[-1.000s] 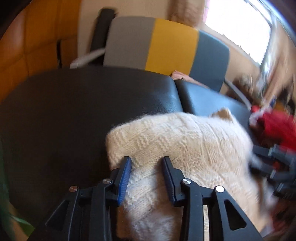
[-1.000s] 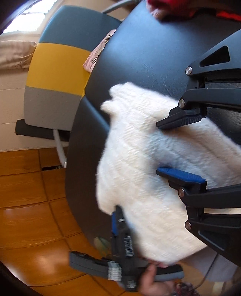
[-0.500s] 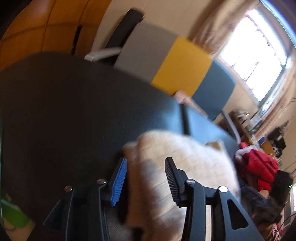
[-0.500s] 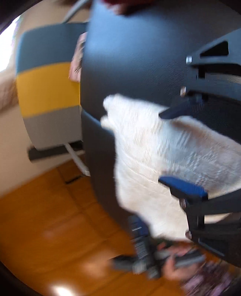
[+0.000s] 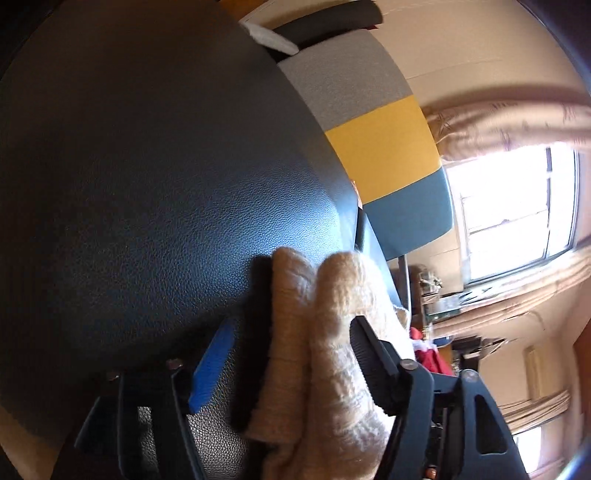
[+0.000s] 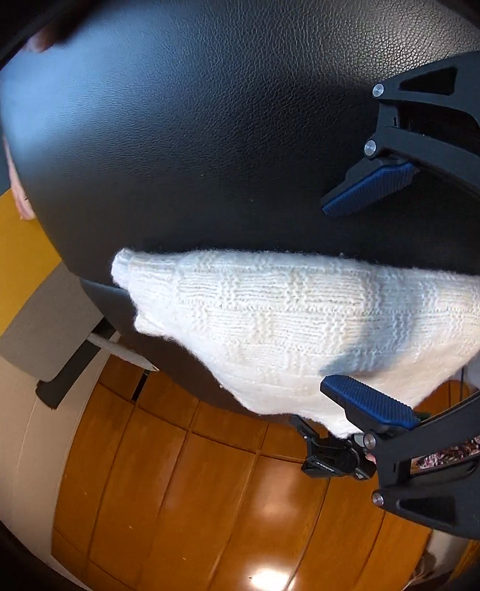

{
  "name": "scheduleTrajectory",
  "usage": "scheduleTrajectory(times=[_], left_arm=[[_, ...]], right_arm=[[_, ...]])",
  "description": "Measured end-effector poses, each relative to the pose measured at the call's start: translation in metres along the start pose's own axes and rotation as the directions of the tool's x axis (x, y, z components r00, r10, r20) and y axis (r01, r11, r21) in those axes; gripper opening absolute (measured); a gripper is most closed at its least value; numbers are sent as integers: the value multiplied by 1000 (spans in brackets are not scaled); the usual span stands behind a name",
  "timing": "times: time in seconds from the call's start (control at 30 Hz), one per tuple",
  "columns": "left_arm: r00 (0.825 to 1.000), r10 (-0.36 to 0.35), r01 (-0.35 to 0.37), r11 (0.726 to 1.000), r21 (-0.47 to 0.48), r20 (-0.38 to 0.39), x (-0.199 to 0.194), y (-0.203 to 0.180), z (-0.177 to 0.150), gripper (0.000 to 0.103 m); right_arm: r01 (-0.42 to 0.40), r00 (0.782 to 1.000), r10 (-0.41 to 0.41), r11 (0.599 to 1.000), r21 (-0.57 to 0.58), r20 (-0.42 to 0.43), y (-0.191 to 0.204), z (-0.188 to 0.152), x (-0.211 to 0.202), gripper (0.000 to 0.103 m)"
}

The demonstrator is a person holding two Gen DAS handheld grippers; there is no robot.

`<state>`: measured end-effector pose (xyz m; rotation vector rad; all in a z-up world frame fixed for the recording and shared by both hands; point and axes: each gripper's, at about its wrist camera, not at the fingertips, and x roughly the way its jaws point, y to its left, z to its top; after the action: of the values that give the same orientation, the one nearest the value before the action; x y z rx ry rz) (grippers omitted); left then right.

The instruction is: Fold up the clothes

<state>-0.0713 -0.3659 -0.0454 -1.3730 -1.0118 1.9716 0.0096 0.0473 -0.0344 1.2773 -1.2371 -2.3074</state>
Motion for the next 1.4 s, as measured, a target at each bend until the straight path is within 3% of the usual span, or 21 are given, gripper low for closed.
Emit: scheduleTrajectory(times=[0.1,0.3,0.47,0.63,0.8,1.03,1.23,1.3,1.4], left_arm=[[998,-8,8,1000,2,-61,4,-2,6,73],[981,10,16,992,128,-195,16,-13,22,74],[965,-33,62,993,101,-261,28,-13,31,75],[938,-37,82,990,118,-344,38,-21,32,75],[921,-54,110,986,123,-387,35,-24,34,74],[924,-39,122,973,196,-380,32,-39,24,75],[932,-56,149,960,236,-359,40,-53,8,74],[931,-38,142,955,262,-364,52,-65,0,74],[948,17,92,940,328,-317,51,-74,-8,74]], right_arm=[[-6,1000,7,1000,25,-28,2,6,7,93],[8,998,-7,1000,19,-60,12,12,24,96],[32,998,-31,999,9,-60,24,14,37,98],[-24,994,27,999,24,-102,36,15,56,94],[2,994,-5,1000,-24,-112,49,9,67,94],[-33,993,33,999,4,-109,53,9,77,94],[-27,991,26,1000,-5,-128,63,16,89,87],[-10,992,5,999,-37,-127,69,14,92,84],[5,993,-13,998,-65,-115,74,12,96,77]])
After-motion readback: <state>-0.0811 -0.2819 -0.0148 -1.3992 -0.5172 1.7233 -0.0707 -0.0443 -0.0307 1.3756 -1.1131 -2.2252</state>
